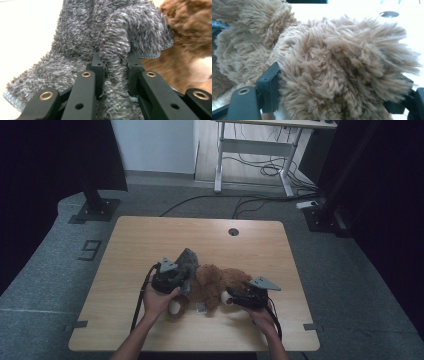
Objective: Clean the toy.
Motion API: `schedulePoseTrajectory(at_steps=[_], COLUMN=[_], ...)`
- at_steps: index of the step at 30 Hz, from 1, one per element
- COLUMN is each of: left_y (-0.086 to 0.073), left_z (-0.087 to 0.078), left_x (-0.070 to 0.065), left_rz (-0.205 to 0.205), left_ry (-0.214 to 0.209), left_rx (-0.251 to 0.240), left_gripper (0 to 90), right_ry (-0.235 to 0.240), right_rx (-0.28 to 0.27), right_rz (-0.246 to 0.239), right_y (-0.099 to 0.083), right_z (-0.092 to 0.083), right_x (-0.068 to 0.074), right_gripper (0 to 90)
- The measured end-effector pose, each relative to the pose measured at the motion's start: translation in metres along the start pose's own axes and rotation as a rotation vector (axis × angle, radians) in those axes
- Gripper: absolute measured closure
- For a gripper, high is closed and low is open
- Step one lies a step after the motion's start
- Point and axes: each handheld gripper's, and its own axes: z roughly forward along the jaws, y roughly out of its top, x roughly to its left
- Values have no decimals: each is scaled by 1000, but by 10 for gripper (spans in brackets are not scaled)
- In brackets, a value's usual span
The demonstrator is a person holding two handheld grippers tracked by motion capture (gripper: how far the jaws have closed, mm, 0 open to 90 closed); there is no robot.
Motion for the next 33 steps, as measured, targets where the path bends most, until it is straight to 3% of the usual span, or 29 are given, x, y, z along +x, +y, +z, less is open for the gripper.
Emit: schedulePoseTrajectory(at_steps=[3,6,11,14,19,21,24,25,27,30,33], left_y=[-11,-20,-19,-3,30,39,41,37,27,20,16], left_z=[-3,-4,-14,-21,-17,-7,14,25,33,27,16], left_x=[10,14,17,4,-35,-56,-76,-79,-76,-65,-56], left_rz=[-25,-25,-52,-5,76,105,145,145,133,94,95], left_ry=[14,35,35,38,-24,-61,-71,-69,-70,-98,-81], left_rx=[3,16,-7,-41,-83,-81,-48,-14,-19,-40,-44], left_gripper=[738,739,740,739,740,740,739,739,738,740,740], right_ry=[0,0,-2,0,1,1,3,3,2,3,3], right_rx=[-1,0,4,5,4,4,3,4,5,4,3], right_rz=[-1,-5,-4,8,15,15,16,15,13,7,7], right_y=[0,0,0,0,0,0,0,0,0,0,0], right_z=[0,1,0,0,0,0,0,0,0,1,1], right_x=[0,1,1,0,-1,-1,-2,-2,-2,-1,-1], right_gripper=[199,199,199,199,199,199,199,199,199,199,199])
